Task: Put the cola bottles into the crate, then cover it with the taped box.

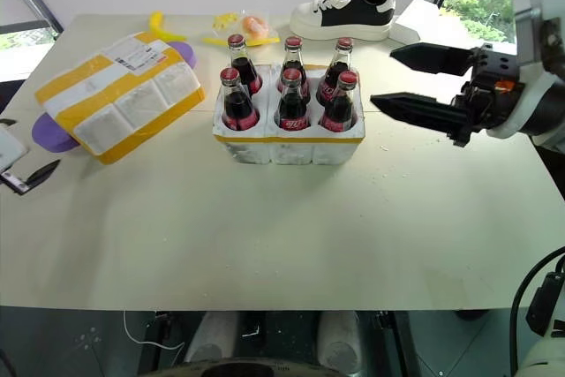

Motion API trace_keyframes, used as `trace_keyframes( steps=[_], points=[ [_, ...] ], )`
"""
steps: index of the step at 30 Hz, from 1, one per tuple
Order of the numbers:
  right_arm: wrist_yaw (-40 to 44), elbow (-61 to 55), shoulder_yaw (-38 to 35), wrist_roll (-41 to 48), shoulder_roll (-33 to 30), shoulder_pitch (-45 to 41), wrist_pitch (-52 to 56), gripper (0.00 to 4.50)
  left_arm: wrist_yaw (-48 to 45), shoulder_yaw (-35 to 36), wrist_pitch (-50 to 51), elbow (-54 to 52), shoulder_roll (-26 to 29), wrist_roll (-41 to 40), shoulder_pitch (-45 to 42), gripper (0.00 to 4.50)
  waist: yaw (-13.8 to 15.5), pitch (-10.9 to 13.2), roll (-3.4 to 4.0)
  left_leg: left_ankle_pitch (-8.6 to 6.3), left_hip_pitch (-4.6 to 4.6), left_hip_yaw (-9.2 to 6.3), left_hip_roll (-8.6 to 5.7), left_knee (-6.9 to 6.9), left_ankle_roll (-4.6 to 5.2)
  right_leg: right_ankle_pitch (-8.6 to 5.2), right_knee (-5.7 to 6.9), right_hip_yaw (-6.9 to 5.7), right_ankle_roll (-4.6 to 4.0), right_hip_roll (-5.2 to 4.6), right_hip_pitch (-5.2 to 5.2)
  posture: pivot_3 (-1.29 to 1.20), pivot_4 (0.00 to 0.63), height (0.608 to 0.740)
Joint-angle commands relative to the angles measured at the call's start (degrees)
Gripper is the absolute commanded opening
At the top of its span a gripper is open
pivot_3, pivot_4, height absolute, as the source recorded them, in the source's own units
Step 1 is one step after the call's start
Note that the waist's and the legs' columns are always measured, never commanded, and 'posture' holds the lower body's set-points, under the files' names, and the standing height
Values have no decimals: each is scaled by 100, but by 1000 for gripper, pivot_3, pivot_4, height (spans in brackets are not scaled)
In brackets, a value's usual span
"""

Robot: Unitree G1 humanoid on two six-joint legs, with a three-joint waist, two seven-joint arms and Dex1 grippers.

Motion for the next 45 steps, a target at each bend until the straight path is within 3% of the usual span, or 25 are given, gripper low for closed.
trace_keyframes(
  steps=[1,7,14,35,39,43,45],
  points=[
    [95,-318,14,237,-27,87,-95,4427,719,-253,-578,529,169,715,-102,4500,26,-2,-3,0,-1,0,-1,-1,0,0,0,0,0,-1,-2,0,150,740],
    [49,-555,-48,477,-97,202,-90,4427,1536,-1538,-1130,1918,-24,1242,-1480,4500,126,-5,-8,0,-4,3,-3,-2,0,3,3,1,-2,-4,-6,0,150,740],
    [-239,-741,-317,801,-208,403,-3,4427,2083,-2560,-1756,3395,-274,1566,-2771,4500,88,-9,-18,3,-3,15,-4,-3,1,3,8,2,-1,1,0,0,150,740],
    [-500,-969,-699,1139,-483,962,-101,4427,3083,-3988,-2432,5613,-550,2281,-4648,4500,96,-19,-40,4,-1,19,-8,-2,3,4,9,5,1,4,3,0,150,740],
    [-437,-955,-730,1108,-545,1055,-159,4500,3129,-4050,-2494,5812,-569,2218,-4733,3282,92,-19,-41,4,-1,20,-8,-2,4,3,9,5,1,5,3,0,150,740],
    [-368,-925,-764,1078,-615,1098,-203,4500,3157,-4057,-2513,5885,-571,2194,-4783,1081,109,-20,-43,4,0,18,-5,-1,4,3,9,5,1,3,3,0,150,740],
    [-359,-900,-766,1083,-646,1087,-219,4500,3192,-4059,-2500,5926,-570,2187,-4830,483,103,-21,-43,3,2,16,-6,0,4,3,10,5,1,0,8,0,150,740]
  ],
)
